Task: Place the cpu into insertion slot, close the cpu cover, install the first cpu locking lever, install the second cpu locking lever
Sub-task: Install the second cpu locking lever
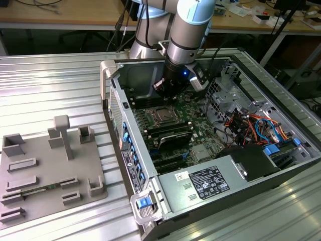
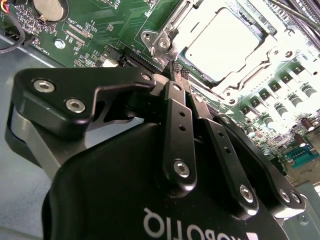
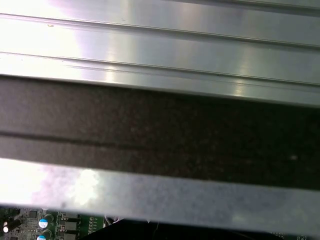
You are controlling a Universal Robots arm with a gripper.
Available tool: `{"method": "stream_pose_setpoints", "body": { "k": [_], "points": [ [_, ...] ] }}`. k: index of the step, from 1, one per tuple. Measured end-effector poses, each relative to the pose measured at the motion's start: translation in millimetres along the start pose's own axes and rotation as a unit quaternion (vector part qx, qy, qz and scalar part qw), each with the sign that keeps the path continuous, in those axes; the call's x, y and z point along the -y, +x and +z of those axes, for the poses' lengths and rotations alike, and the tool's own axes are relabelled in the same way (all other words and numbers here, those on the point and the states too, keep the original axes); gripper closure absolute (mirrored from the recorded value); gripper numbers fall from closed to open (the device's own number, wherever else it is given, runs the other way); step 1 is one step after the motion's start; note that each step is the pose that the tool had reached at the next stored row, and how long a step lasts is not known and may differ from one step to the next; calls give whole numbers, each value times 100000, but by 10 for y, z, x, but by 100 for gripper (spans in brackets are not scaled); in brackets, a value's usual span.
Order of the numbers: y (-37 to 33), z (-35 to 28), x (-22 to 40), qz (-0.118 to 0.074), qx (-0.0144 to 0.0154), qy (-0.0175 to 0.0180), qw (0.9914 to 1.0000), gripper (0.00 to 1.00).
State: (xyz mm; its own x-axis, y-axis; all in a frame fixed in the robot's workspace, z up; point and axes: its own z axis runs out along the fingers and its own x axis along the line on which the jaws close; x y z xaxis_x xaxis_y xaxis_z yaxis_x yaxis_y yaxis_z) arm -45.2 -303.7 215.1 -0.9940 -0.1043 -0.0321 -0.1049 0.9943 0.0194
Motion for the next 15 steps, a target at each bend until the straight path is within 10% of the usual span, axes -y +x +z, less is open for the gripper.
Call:
{"method": "stream_pose_setpoints", "body": {
  "k": [15],
  "points": [
    [-10,1,50,1,5,-9,100000,89]
  ]
}}
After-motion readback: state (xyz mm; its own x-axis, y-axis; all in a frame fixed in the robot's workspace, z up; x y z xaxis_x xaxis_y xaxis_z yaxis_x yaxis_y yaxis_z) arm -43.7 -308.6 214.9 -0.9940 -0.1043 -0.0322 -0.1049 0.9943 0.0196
